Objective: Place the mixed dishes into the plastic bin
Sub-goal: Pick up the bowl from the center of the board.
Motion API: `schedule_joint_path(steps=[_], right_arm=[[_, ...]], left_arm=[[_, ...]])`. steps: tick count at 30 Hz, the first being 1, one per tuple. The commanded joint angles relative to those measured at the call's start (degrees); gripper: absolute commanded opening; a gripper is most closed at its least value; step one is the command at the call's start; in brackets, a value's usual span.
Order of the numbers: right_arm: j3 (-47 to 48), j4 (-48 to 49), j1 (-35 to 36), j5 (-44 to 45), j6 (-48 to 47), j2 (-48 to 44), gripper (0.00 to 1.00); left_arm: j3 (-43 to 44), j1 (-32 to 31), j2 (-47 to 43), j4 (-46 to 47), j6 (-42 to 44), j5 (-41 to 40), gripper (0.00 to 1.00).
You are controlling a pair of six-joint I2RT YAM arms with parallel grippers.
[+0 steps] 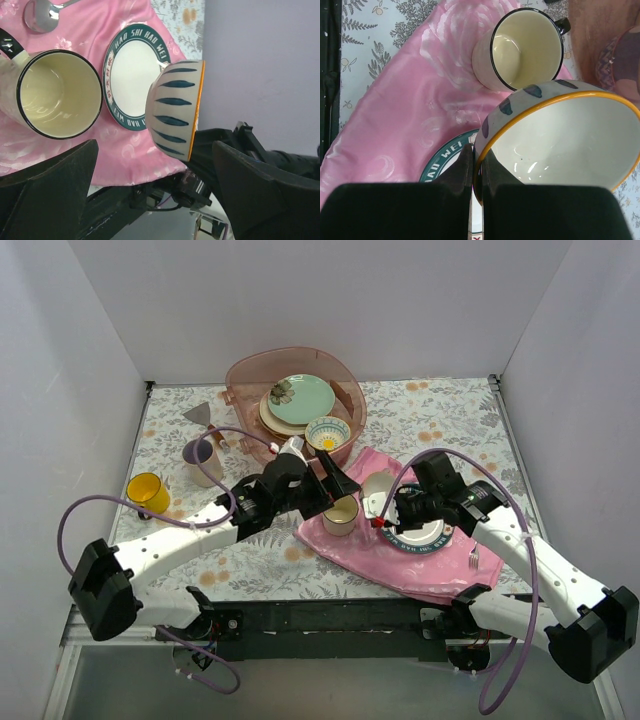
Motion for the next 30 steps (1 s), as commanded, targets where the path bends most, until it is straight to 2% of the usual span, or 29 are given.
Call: schedule_joint_path(steps=[1, 6, 10, 12, 15, 17, 18, 20, 21, 25, 30], right_arm=[[-0.8, 2.3, 0.6, -1.3, -1.9, -1.8, 0.01], [-1.4, 2.7, 1.2, -0.5, -1.9, -1.9, 0.01], [-1.3, 2.7, 1.6, -0.4, -1.9, -1.8, 0.01], [-1.4, 2.8, 1.7, -0.3, -1.9, -1.8, 0.01], [-1.6, 3.1, 1.9, 0.0, -1.9, -1.9, 0.01], [-1.8, 3.2, 2.0, 0.2, -1.9, -2.1, 0.01], [-2.0, 3.3, 1.9, 0.3, -1.9, -2.1, 0.01], [-2.2, 3.3, 2.0, 0.6, -2.0, -2.4, 0.01], [-2.4, 3.4, 1.9, 0.5, -1.9, -2.4, 0.01], [-3.0, 3.6, 2.0, 0.5, -1.7, -2.8, 0.01], [-3.1, 4.0, 2.0, -0.3, -1.0, -3.0, 0.01]], left_arm=[[7.8, -4.5, 4.2, -8.6, -1.4, -10.6, 0.98], [13.0, -7.9, 9.4, -12.6, -2.1, -16.7, 0.98], [19.0, -9.7, 15.2, -20.8, -2.4, -20.5, 0.97], [23.7, -10.1, 19.1, -24.7, -2.9, -23.7, 0.90], [30.0, -10.5, 24.1, -31.7, -2.5, -25.6, 0.71], [32.0, -10.8, 26.7, -35.3, -2.7, -26.5, 0.62], [33.6, -10.9, 27.3, -36.2, -2.7, -26.9, 0.48], [34.5, -11.2, 28.0, -37.5, -2.3, -27.3, 0.34], [34.9, -11.2, 28.2, -37.8, -2.3, -27.3, 0.22], [35.3, -11.3, 28.1, -38.1, -1.8, -27.3, 0.00], [33.8, -11.3, 25.8, -35.8, -1.8, -27.2, 0.00]])
